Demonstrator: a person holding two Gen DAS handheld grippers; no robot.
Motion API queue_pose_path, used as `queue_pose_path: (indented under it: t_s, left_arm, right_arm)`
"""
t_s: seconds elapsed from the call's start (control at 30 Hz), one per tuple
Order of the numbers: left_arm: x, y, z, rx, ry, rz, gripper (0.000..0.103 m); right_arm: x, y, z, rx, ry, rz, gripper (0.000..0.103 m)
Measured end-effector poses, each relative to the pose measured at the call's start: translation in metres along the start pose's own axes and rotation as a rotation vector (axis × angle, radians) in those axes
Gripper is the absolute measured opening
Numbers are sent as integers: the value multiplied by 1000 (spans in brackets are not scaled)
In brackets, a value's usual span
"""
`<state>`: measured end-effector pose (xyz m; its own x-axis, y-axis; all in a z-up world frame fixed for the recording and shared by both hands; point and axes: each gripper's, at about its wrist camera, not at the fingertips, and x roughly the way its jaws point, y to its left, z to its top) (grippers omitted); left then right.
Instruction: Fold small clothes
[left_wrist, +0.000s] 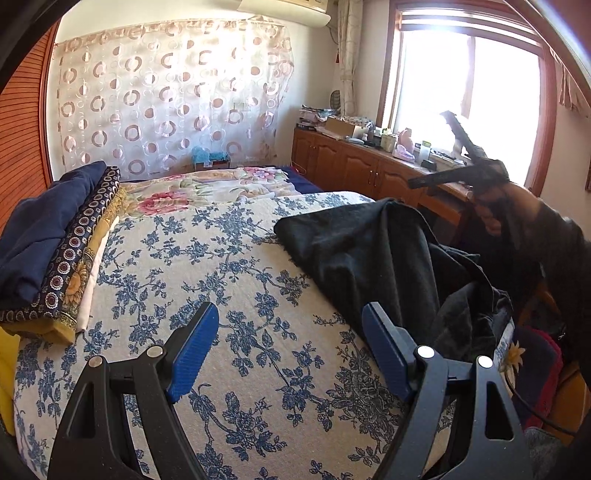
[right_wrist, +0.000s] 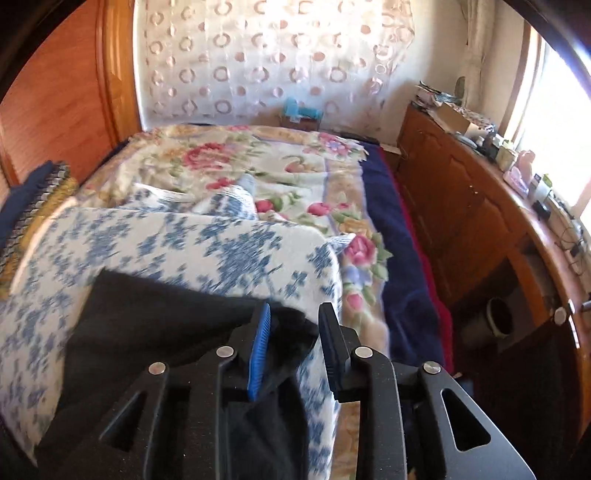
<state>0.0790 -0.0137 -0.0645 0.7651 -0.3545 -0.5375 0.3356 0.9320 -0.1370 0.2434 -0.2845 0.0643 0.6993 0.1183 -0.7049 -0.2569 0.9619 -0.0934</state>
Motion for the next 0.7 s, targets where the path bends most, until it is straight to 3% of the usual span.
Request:
queue_pose_path:
  t_s: [0.27, 0.4, 0.53, 0.7]
  left_arm:
    - [8, -11, -13, 21, 56, -36, 81]
    - [9, -20, -18, 30, 79, -92, 80]
    - [8, -31, -24, 28, 110, -168, 55]
    - [11, -46, -31, 46, 151, -243, 49]
  right_arm:
    - [-79, 16, -113, -15, -48, 132, 32]
    - [-96, 19, -147, 7, -37, 169, 32]
    - [-104, 26, -168, -22, -23, 171, 32]
    - [-99, 21, -168, -23, 0, 141, 32]
